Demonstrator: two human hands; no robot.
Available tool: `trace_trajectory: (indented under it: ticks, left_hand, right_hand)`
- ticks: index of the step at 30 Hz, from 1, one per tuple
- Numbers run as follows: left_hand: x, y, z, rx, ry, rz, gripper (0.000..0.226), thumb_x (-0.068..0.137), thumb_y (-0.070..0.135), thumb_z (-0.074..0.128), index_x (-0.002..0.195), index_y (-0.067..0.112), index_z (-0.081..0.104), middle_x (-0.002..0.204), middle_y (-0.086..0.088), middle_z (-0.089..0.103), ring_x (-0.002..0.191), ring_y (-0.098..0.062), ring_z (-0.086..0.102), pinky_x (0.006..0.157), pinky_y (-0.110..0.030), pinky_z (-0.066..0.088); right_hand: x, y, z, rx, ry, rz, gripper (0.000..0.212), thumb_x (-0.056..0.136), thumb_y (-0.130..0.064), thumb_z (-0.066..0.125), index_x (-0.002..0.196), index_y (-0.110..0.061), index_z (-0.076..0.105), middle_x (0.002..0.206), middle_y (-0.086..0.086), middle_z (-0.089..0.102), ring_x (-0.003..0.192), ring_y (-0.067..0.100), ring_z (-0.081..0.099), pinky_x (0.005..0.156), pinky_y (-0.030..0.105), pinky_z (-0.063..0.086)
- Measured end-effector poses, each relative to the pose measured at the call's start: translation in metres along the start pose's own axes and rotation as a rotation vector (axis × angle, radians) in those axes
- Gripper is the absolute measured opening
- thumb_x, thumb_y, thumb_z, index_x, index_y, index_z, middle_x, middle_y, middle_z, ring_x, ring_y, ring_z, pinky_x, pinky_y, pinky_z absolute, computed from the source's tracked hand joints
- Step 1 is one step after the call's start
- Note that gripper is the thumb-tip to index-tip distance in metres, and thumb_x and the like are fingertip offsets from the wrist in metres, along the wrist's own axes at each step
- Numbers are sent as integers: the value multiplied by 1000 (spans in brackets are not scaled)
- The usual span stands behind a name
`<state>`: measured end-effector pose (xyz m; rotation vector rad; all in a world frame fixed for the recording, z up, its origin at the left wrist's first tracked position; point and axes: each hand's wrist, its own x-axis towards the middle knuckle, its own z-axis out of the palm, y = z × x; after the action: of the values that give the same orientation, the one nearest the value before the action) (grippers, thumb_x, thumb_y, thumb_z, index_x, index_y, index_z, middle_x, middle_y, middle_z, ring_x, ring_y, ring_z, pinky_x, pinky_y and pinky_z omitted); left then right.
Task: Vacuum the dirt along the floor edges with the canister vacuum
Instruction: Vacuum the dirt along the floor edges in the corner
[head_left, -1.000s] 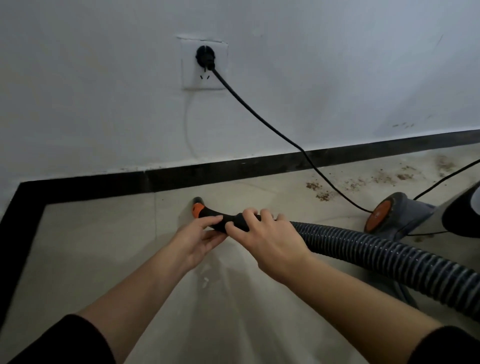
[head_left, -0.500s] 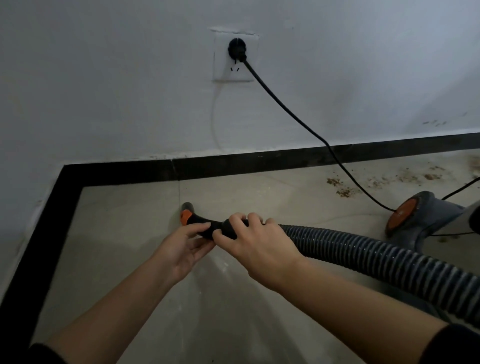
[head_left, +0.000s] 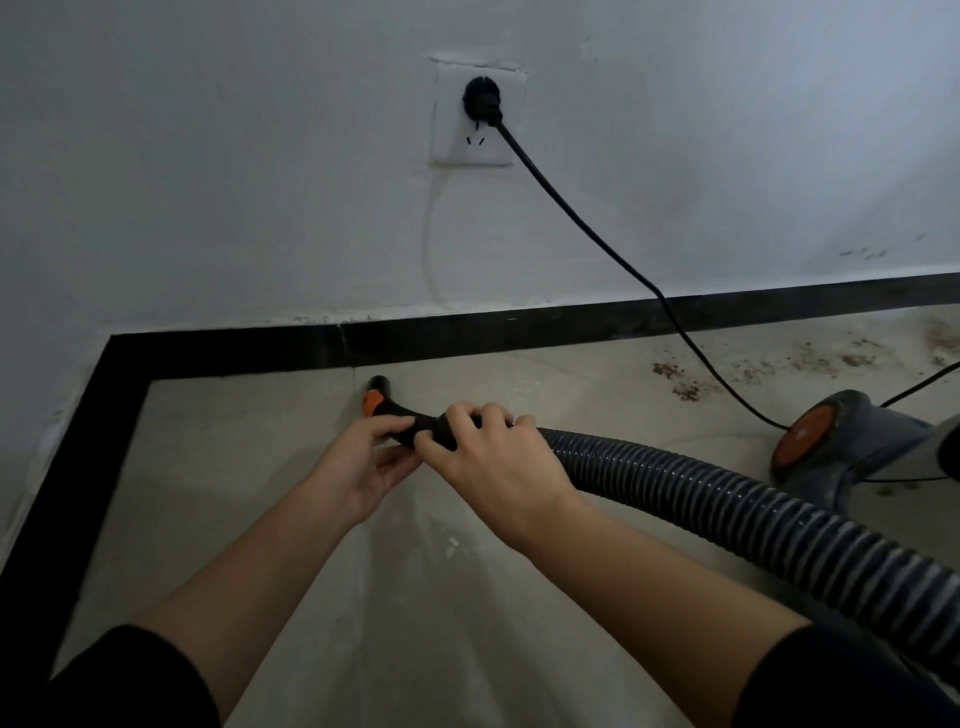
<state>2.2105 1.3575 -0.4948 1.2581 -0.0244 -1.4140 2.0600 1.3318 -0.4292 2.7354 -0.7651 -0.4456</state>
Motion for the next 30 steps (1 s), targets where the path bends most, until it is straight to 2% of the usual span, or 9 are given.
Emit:
trace_trajectory:
  ticks: [3,6,8,15,19,22,26,28,30]
  left_hand:
    - [7,-7,20,33,-21,-22,40,89,3,61,128,-2,54,119,-21,62,91,-26,67,60,-26,60]
    - [15,-19,53,66,-49,-68,40,87,3,62,126,0,54,102,-20,66,81,-25,69,59,-27,59]
    - [20,-30,79,94,-78,-103,36,88,4,63,123,2,54,96,-20,67,80,-25,69,66,-29,59]
    - [45,-69,158,159,-191,-173,39,86,6,65,124,0,55,105,-25,68,93,-30,69,76,-32,59]
    - [56,-86,193,214,-249,-206,37,87,6,62,123,-2,57,102,-24,68,86,-27,68,71,-29,59]
    - [61,-98,214,245,-292,-237,36,87,7,61,122,-3,58,89,-19,69,73,-22,66,55,-25,57]
    - [68,-116,237,261,-319,-257,41,85,7,62,124,-5,57,84,-20,69,61,-21,68,48,-23,53]
    - [70,-122,247,260,-325,-263,43,84,6,62,125,-5,56,83,-20,69,58,-20,68,48,-23,53]
    - [69,-127,254,261,-333,-266,42,84,5,62,125,-4,57,83,-20,69,58,-21,68,47,-22,53]
  right_hand:
    - [-11,15,5,14,-19,43,67,91,-10,54,145,-15,15,133,28,27,109,46,47,83,52,48]
    - [-28,37,14,28,-47,118,66,91,-10,53,145,-16,15,132,26,29,108,44,48,81,50,49]
    - [-42,53,21,39,-62,177,62,92,-10,50,144,-16,17,132,25,32,107,43,49,80,48,50]
    - [-79,102,45,61,-147,344,63,91,-11,53,143,-17,17,132,22,34,109,41,48,79,46,48]
    - [-92,120,59,76,-181,420,65,90,-10,54,144,-13,18,130,25,35,109,42,48,82,49,50]
    - [-100,129,66,51,-222,468,65,91,-9,53,145,-10,17,132,27,33,109,43,48,84,50,49]
    - [-110,141,74,26,-258,533,58,94,-7,46,145,-8,17,132,30,33,109,44,49,80,51,48]
    - [-116,145,82,5,-296,552,61,89,-11,56,143,-11,28,125,31,42,100,43,55,72,49,50]
    - [-119,151,84,-25,-335,592,62,74,-17,73,131,-16,50,106,29,55,78,42,60,56,45,52]
